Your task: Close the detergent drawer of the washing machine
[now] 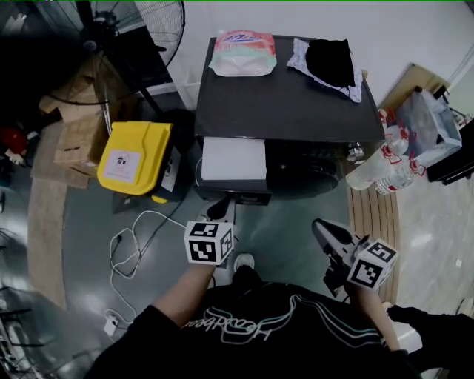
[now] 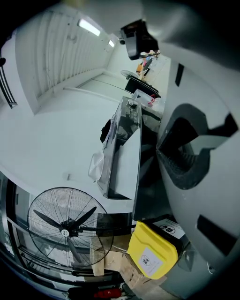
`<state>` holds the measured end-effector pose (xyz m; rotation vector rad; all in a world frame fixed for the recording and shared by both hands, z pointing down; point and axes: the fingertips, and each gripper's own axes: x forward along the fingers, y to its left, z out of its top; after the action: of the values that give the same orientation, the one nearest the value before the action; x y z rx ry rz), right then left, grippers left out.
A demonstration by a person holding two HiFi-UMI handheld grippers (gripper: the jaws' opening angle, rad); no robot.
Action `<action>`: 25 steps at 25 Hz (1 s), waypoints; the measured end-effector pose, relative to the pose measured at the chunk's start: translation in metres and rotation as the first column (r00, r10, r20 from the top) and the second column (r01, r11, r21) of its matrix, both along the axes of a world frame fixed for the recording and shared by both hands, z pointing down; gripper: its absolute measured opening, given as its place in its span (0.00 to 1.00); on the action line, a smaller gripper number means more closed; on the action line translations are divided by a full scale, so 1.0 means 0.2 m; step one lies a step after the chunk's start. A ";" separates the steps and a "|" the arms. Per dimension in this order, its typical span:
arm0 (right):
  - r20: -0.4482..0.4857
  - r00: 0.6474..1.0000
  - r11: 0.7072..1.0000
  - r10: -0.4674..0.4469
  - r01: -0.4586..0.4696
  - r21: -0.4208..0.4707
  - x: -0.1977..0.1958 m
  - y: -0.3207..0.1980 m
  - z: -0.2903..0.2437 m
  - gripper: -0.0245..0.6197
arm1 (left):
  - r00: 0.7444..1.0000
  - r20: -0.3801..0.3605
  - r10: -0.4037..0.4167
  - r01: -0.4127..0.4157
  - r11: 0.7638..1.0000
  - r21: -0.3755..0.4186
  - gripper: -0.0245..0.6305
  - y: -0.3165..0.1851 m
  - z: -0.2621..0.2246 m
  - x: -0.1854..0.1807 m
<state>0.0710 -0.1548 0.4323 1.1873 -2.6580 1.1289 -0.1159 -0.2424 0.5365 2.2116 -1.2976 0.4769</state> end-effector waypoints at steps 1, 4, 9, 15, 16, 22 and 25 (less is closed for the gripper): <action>0.001 1.000 1.000 0.006 -0.006 0.001 0.01 -0.01 0.00 0.08 | 1.000 0.001 -0.001 0.001 1.000 0.000 0.07 -0.02 0.00 0.00; 0.000 1.000 1.000 0.027 -0.027 0.003 0.03 -0.03 0.00 0.08 | 1.000 0.003 0.000 0.000 1.000 0.003 0.07 -0.07 0.00 0.00; -0.001 0.998 0.998 0.055 -0.055 -0.010 0.07 -0.07 0.02 0.08 | 1.000 0.006 0.001 -0.001 1.000 0.001 0.07 -0.17 0.00 0.01; -0.001 0.997 0.997 0.080 -0.080 -0.007 0.10 -0.13 0.02 0.08 | 1.000 0.020 -0.001 0.001 1.000 0.006 0.07 -0.31 -0.01 0.01; -0.001 0.996 0.996 0.085 -0.085 -0.006 0.11 -0.13 0.02 0.08 | 1.000 0.020 -0.002 0.002 1.000 0.004 0.07 -0.33 -0.01 0.01; -0.009 0.993 0.993 0.116 -0.116 -0.009 0.15 -0.17 0.03 0.08 | 1.000 0.005 -0.011 0.011 1.000 -0.009 0.07 -0.44 -0.01 0.02; -0.016 0.991 0.991 0.129 -0.130 -0.014 0.16 -0.17 0.03 0.08 | 1.000 -0.002 -0.021 0.021 1.000 -0.012 0.07 -0.48 -0.01 0.02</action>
<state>0.1036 -0.1889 0.4379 1.3777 -2.5903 1.1497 -0.1118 -0.3379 0.5345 2.1857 -1.3118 0.4730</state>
